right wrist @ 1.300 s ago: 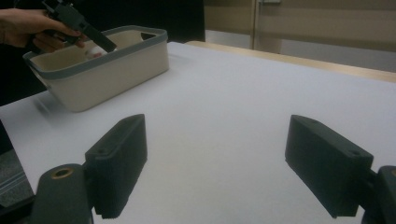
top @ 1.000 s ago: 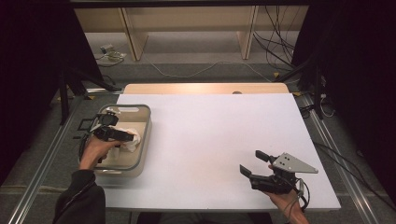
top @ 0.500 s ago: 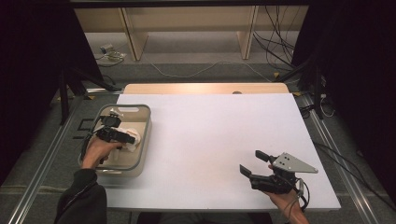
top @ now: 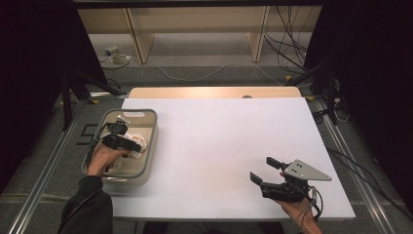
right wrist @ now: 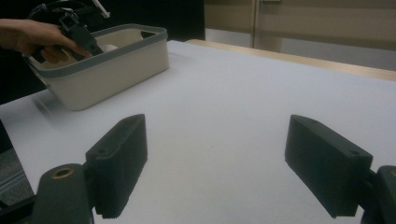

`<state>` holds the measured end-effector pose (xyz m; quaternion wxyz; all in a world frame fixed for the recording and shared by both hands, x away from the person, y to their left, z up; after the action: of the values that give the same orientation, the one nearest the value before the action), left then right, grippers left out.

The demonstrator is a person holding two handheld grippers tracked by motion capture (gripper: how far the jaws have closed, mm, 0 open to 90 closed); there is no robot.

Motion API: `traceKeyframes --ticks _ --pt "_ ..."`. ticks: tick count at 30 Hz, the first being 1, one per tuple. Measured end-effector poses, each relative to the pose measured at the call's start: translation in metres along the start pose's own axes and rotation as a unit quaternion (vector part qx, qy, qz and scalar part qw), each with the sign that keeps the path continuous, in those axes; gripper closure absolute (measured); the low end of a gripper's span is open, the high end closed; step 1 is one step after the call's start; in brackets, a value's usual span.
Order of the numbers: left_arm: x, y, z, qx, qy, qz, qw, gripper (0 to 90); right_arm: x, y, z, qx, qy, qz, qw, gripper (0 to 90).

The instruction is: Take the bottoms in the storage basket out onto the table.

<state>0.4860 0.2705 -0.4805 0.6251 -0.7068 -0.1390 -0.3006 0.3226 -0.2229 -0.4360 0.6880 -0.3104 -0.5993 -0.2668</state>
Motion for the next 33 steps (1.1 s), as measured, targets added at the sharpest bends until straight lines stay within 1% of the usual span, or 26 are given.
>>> traceKeyframes --ticks 1,5,7,8,10,12,14,18,23,30,33 --pt "0.0 0.0 0.0 0.005 0.002 -0.001 1.0 21.9 0.0 0.0 0.0 0.0 0.0 0.0 1.0 21.9" --pt "-0.001 -0.001 0.001 0.013 0.006 -0.004 0.9999 32.5 0.0 0.0 0.0 -0.001 -0.001 0.0 1.0 21.9" --pt "-0.001 -0.002 0.002 0.02 0.009 -0.008 0.9997 39.2 0.0 0.0 0.0 -0.002 0.0 0.001 1.0 21.9" --pt "-0.001 -0.002 0.002 0.022 0.01 -0.009 0.9997 44.9 0.0 0.0 0.0 -0.002 -0.001 0.001 1.0 22.0" --pt "-0.002 -0.003 0.004 0.028 0.011 -0.014 0.9995 53.1 0.0 0.0 0.0 -0.002 -0.001 0.001 1.0 22.0" --pt "-0.002 -0.004 0.005 0.031 0.012 -0.02 0.9993 59.8 0.0 0.0 0.0 -0.003 -0.001 0.002 1.0 22.1" --pt "-0.002 -0.005 0.006 0.031 0.01 -0.024 0.9992 63.8 0.0 0.0 0.0 -0.003 -0.001 0.002 1.0 22.1" --pt "0.0 -0.008 0.007 0.031 0.005 -0.036 0.9989 67.7 0.0 0.0 0.0 -0.003 -0.001 0.001 1.0 22.2" --pt "0.002 -0.015 0.01 0.019 -0.009 -0.054 0.9983 68.9 0.0 0.0 0.0 -0.004 -0.001 0.001 1.0 22.2" --pt "0.007 -0.027 0.011 0.007 -0.021 -0.08 0.9965 69.1 0.0 0.0 0.0 -0.003 -0.002 0.0 1.0 22.2" --pt "0.009 -0.032 0.012 0.002 -0.029 -0.091 0.9954 69.0 0.0 0.0 0.0 -0.003 -0.002 0.0 1.0 22.3"
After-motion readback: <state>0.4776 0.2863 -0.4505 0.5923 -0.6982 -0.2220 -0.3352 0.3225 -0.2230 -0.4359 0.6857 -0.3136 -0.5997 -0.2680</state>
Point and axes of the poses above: each handheld gripper's, and its own axes: y roughly forward along the jaws, x roughly out of its top, z roughly to its left, the point moved 3 cm from there along y, roughly forward along the jaws, and after that the axes turned 13 degrees about -z, right-handed, at the moved point
